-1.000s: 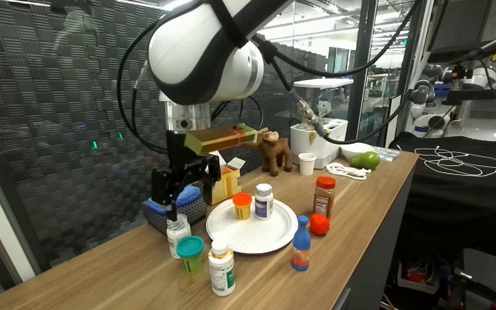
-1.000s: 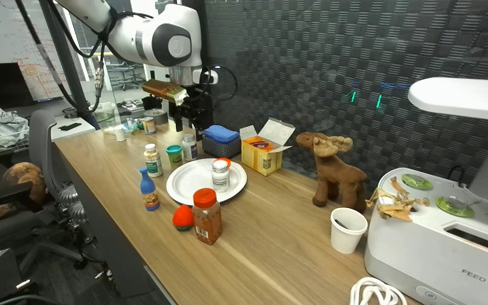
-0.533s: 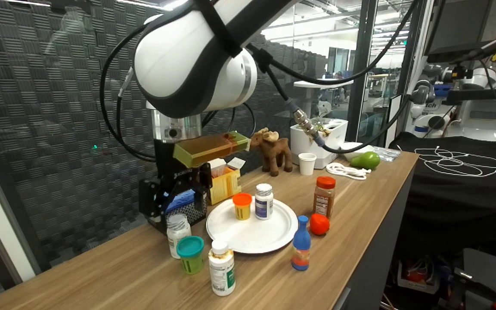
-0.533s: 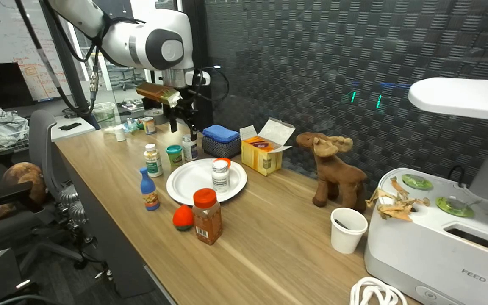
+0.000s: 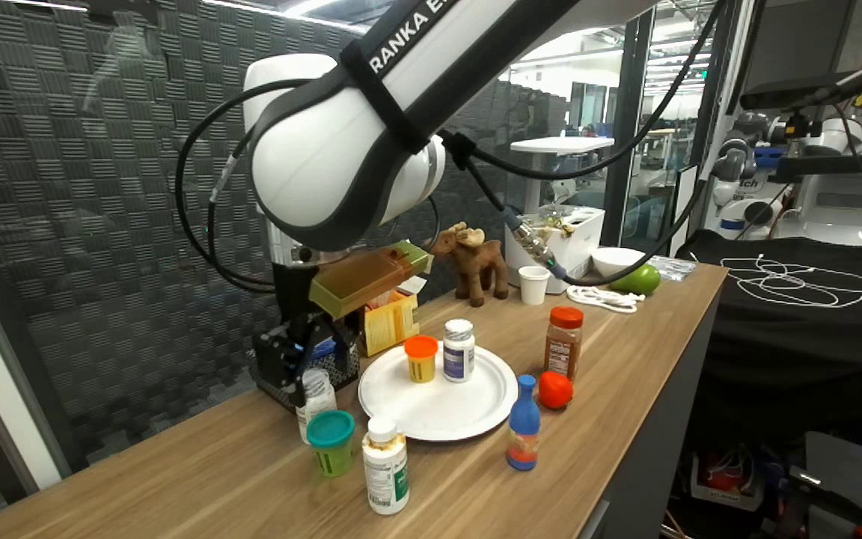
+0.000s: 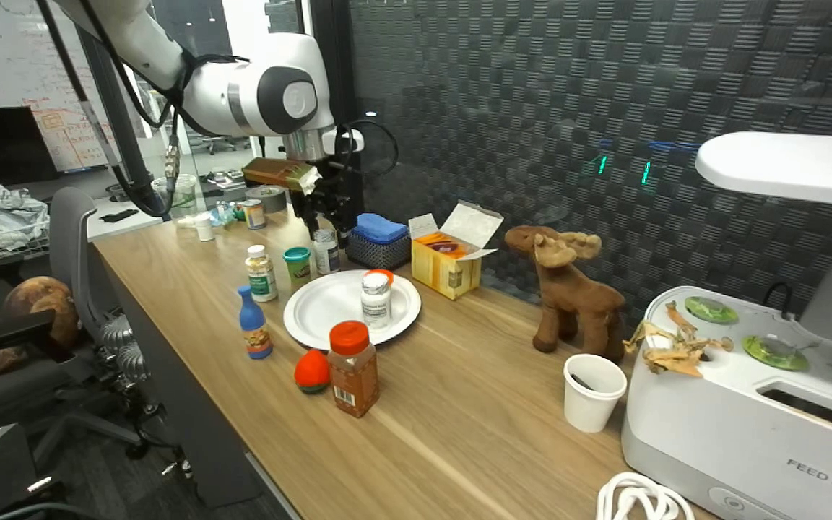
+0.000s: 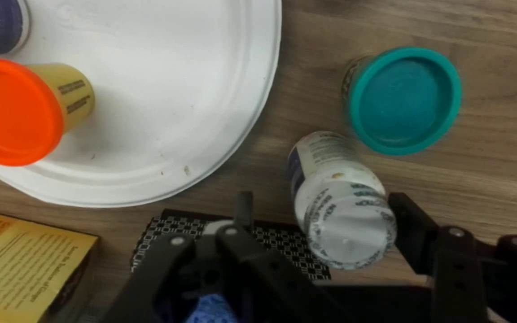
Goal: Pick up all the objects surrounding the white plate and arrange them on the plate
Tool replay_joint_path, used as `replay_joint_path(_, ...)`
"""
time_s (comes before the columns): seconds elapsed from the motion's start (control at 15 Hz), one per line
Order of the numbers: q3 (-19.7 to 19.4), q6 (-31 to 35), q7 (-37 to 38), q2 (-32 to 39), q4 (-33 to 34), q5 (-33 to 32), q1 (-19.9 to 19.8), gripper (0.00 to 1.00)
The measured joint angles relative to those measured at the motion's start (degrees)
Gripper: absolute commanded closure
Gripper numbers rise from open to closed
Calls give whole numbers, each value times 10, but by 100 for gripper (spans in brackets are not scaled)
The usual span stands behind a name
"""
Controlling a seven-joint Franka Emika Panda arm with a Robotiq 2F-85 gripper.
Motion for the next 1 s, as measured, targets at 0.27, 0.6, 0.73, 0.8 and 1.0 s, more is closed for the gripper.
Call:
replay_joint_path(0.27, 0, 11, 0, 4, 3, -1, 1, 74)
replay_joint_path(0.6, -1, 13, 5, -8, 8, -1, 0, 74)
replay_joint_path(0.73, -7, 13, 11, -25, 8, -1, 0, 74)
replay_joint_path(0.8, -12, 12, 14, -35, 7, -1, -1, 74)
replay_joint_path(1.0, -23, 10, 19, -60, -3, -1, -9, 74)
